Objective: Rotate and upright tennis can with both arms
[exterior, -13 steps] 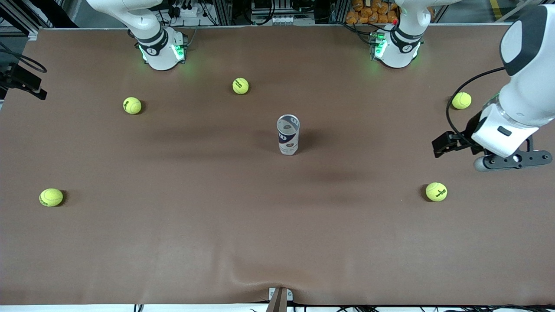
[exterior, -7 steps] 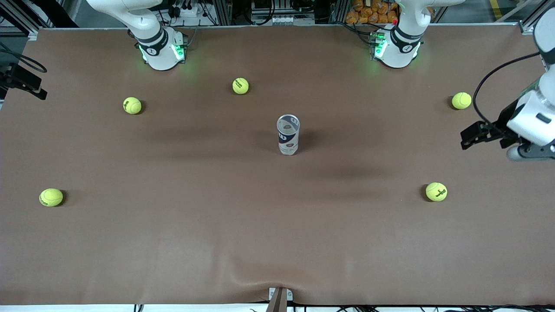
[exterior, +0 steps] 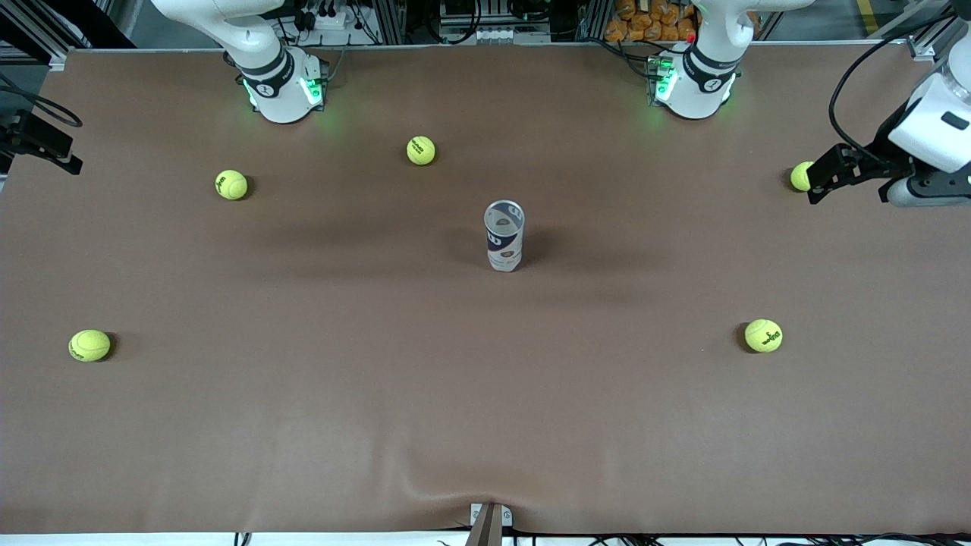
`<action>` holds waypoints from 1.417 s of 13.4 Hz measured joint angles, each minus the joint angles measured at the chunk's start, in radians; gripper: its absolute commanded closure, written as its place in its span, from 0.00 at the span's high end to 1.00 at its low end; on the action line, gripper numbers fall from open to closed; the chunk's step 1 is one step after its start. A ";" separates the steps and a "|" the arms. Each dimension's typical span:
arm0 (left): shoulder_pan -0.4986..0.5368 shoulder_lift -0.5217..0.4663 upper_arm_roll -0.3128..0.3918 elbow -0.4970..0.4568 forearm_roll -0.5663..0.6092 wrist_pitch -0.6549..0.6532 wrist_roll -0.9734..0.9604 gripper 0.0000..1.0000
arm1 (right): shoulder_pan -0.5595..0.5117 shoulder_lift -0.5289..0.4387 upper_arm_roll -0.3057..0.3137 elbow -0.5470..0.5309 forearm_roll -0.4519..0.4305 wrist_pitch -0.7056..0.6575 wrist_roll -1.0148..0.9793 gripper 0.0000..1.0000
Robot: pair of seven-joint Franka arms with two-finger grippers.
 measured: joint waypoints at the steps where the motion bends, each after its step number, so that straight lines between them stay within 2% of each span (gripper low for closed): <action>1: 0.000 0.000 0.001 -0.002 0.000 0.001 0.000 1.00 | 0.000 0.000 0.000 0.000 0.000 0.000 -0.003 1.00; 4: 0.000 0.005 0.009 0.001 0.000 0.012 0.000 1.00 | 0.000 0.000 0.000 0.000 0.000 -0.001 -0.007 1.00; 8: 0.001 0.019 0.076 0.012 0.000 0.019 0.063 1.00 | 0.002 0.000 0.003 0.000 0.000 0.000 -0.008 1.00; 15: -0.001 0.021 0.086 0.024 0.000 0.020 0.069 1.00 | 0.008 0.000 0.010 0.000 0.001 0.008 -0.008 1.00; 19: 0.001 0.021 0.147 0.026 -0.029 0.020 0.070 1.00 | 0.009 0.000 0.010 0.000 0.001 0.008 -0.008 1.00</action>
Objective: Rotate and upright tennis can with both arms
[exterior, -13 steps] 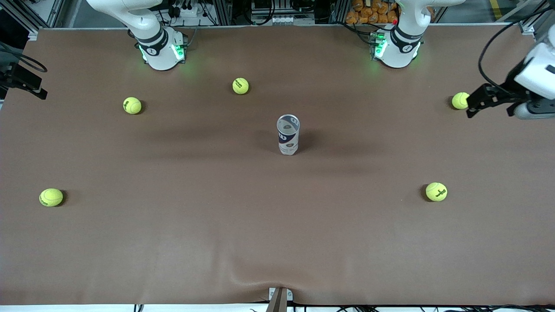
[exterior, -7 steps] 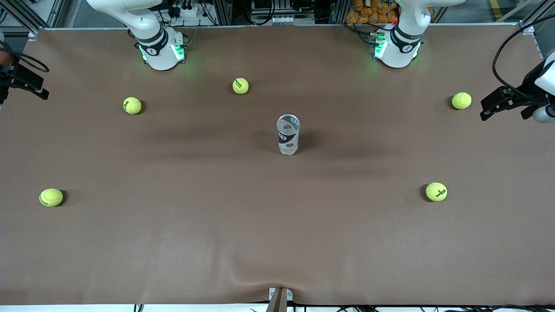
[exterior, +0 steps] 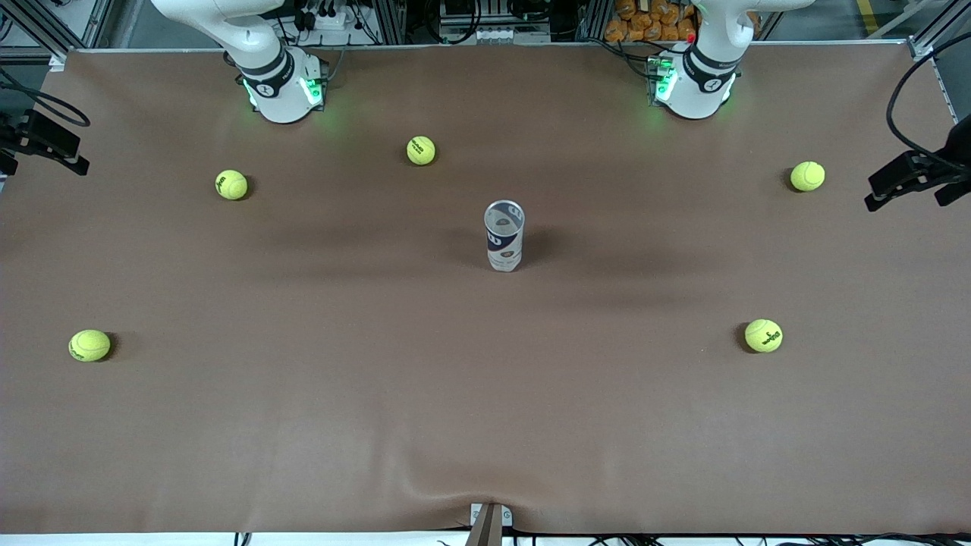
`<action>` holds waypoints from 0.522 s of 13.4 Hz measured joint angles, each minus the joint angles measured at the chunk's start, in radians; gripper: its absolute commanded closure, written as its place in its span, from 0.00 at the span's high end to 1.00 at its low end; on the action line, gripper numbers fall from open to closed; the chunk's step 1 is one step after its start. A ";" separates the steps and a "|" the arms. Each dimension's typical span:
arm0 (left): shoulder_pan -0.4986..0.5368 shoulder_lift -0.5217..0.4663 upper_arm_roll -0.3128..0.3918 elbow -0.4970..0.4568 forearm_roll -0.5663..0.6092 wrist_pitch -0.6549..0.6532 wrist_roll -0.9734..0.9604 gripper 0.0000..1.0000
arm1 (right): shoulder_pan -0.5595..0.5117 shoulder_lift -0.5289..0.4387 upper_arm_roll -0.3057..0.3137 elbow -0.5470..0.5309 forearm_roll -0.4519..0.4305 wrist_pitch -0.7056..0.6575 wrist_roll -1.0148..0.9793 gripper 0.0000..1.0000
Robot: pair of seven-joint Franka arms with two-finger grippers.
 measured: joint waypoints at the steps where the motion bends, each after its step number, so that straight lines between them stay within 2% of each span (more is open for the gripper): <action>1: -0.001 0.000 0.000 0.000 -0.002 0.000 0.000 1.00 | 0.000 0.000 0.000 0.000 0.000 0.000 0.000 1.00; 7: -0.004 -0.001 -0.002 0.004 -0.002 0.000 0.000 1.00 | 0.000 -0.002 0.000 0.000 0.000 0.017 0.000 1.00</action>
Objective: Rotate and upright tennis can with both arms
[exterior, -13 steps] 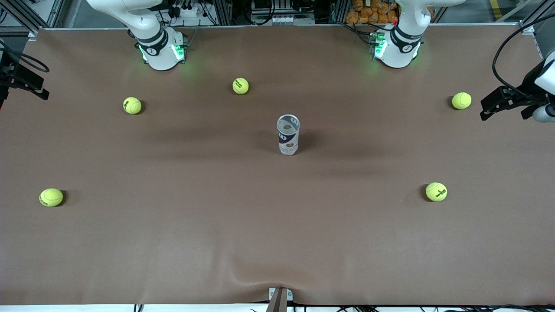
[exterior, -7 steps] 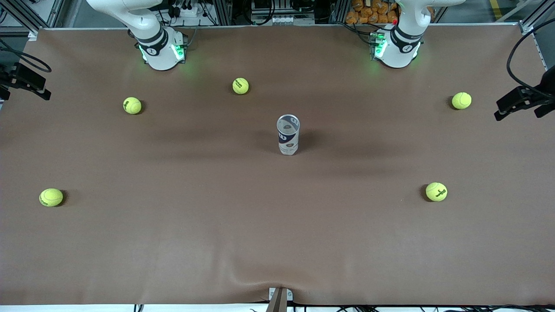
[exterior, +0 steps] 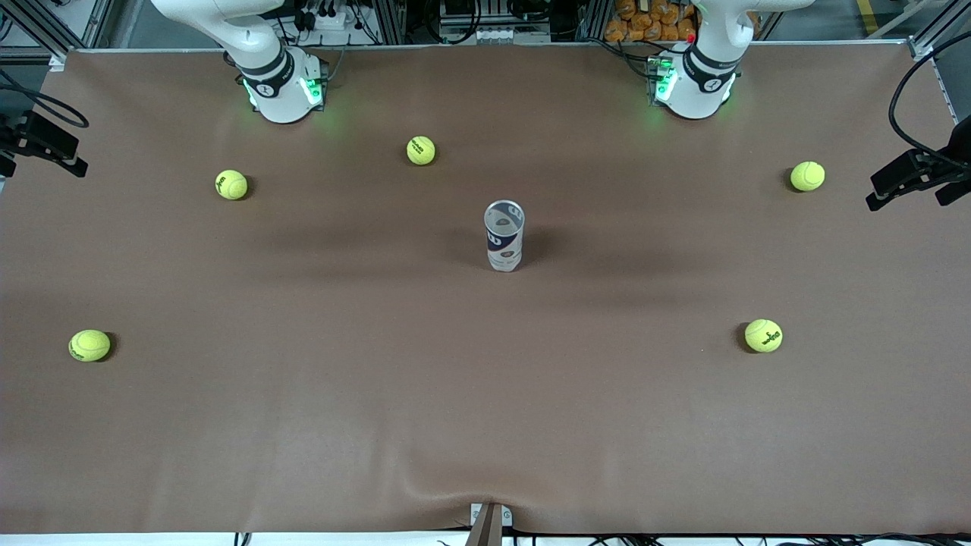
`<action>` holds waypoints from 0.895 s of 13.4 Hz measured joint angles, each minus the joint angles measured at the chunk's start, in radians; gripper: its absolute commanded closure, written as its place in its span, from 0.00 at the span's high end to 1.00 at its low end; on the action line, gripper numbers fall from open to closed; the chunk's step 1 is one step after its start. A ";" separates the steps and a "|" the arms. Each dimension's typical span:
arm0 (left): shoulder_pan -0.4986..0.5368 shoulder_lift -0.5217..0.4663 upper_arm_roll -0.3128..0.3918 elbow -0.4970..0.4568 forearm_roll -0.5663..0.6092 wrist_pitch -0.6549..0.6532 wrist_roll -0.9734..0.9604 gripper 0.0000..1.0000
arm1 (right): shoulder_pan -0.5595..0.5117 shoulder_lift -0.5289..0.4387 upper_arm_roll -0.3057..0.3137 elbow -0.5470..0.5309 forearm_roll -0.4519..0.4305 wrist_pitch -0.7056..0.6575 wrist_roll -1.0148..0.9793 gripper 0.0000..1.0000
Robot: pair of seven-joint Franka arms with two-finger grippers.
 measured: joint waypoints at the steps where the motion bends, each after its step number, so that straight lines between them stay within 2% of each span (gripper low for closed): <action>1: 0.000 0.000 0.000 0.000 0.000 0.000 0.000 1.00 | 0.000 -0.003 0.000 0.000 0.000 0.000 0.000 1.00; 12: -0.003 0.000 -0.019 -0.001 0.000 -0.021 0.002 1.00 | 0.000 -0.046 0.000 -0.005 0.001 -0.008 0.000 1.00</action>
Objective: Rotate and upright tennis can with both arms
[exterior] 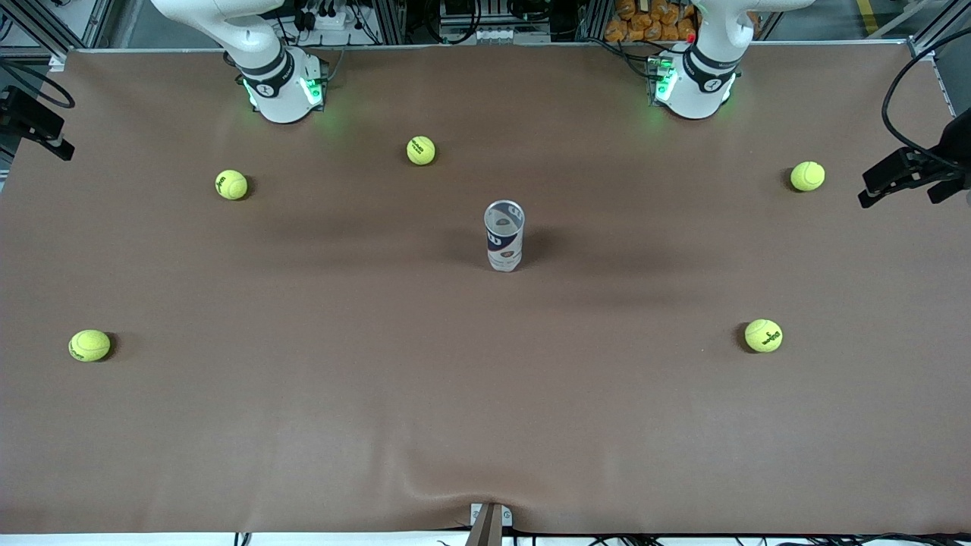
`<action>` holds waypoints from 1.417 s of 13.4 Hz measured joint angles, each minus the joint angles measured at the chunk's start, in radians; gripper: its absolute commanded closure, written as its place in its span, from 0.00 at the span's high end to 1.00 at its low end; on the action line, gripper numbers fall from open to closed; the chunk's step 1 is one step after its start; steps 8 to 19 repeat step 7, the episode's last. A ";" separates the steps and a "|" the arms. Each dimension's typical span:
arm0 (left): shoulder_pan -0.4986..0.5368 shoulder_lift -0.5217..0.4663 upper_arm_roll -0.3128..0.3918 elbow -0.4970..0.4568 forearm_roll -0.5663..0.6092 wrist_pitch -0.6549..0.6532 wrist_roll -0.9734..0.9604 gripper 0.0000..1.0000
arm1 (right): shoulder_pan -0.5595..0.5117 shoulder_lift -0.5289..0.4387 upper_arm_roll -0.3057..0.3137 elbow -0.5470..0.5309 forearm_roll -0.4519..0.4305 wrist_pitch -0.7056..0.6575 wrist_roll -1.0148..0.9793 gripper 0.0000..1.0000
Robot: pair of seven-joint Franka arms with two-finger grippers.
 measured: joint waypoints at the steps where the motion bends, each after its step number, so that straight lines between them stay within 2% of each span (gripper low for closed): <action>1: 0.000 0.000 -0.002 0.000 0.000 -0.001 0.000 1.00 | 0.000 0.000 0.000 -0.001 0.000 0.000 0.000 1.00; 19: 0.000 0.001 -0.020 -0.001 0.000 -0.022 0.000 1.00 | 0.000 0.000 0.000 -0.002 0.000 -0.001 0.000 1.00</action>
